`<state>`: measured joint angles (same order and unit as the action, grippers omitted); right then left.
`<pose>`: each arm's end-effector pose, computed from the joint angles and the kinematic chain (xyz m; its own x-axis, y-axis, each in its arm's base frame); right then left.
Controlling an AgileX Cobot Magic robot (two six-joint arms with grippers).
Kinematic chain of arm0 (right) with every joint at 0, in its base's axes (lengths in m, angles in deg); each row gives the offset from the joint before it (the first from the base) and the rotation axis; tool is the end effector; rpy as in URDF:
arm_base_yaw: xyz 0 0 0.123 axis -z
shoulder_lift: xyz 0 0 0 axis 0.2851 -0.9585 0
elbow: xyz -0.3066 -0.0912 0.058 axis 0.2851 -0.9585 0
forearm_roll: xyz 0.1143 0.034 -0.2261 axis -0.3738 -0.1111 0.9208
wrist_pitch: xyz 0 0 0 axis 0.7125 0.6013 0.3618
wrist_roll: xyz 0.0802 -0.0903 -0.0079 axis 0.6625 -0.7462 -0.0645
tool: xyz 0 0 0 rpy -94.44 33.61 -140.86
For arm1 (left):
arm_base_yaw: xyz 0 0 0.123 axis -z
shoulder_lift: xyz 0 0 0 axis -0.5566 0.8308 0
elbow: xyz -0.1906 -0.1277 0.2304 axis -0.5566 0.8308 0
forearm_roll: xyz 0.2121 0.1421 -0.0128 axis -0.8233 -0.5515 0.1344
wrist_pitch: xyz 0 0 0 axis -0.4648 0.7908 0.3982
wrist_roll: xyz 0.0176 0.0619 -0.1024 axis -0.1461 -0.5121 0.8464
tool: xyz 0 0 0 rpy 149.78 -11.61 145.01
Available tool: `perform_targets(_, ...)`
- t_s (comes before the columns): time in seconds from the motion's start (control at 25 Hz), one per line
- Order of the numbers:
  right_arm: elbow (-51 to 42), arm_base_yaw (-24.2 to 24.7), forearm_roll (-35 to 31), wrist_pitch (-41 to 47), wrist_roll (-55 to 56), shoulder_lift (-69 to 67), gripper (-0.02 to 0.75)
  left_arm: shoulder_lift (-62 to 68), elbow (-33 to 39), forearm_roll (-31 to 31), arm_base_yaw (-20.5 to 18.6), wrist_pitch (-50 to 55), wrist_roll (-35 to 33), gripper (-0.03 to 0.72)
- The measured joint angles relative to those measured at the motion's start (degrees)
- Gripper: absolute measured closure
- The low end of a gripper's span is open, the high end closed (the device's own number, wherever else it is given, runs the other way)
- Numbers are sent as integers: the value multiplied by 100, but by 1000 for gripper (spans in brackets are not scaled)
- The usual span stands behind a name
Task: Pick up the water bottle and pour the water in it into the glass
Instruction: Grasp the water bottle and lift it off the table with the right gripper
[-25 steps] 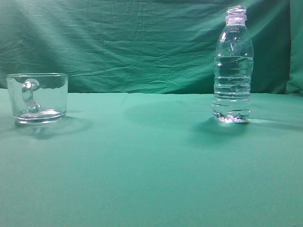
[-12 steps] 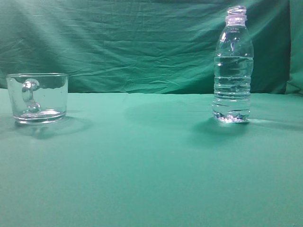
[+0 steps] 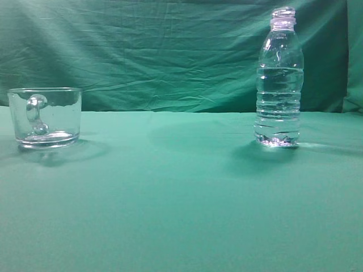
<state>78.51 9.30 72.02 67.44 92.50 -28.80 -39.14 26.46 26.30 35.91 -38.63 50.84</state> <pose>0.1160 0.0162 0.2563 -0.1577 0.1732 -0.9722 -0.1094 0.9754 0.1915 0.0450 -0.0036 0.1684 -0.2498 0.1919 -0.9491 0.0989 0.9801 0.1721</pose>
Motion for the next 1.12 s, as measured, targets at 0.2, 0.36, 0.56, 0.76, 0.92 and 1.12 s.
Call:
perform_targets(0.2, 9, -357, 972, -1043, 338, -980, 738, 0, 0, 0, 0, 0, 0, 688)
perform_targets(0.36, 41, -780, 1572, -1863, 507, -1791, 738, 0, 0, 0, 0, 0, 0, 688)
perform_targets(0.56, 51, -827, 1626, -2651, 516, -2816, 689, 0, 0, 0, 0, 0, 0, 688)
perform_targets(0.76, 65, -827, 1617, -3651, 516, -3877, 399, 0, 0, 0, 0, 0, 0, 688)
perform_targets(0.92, 175, -836, 1412, -4371, 505, -4663, 110, 0, 0, 0, 0, 0, 0, 688)
perform_targets(1.12, 581, -836, 1250, -4599, 505, -5535, 94, 0, 0, 0, 0, 0, 0, 688)
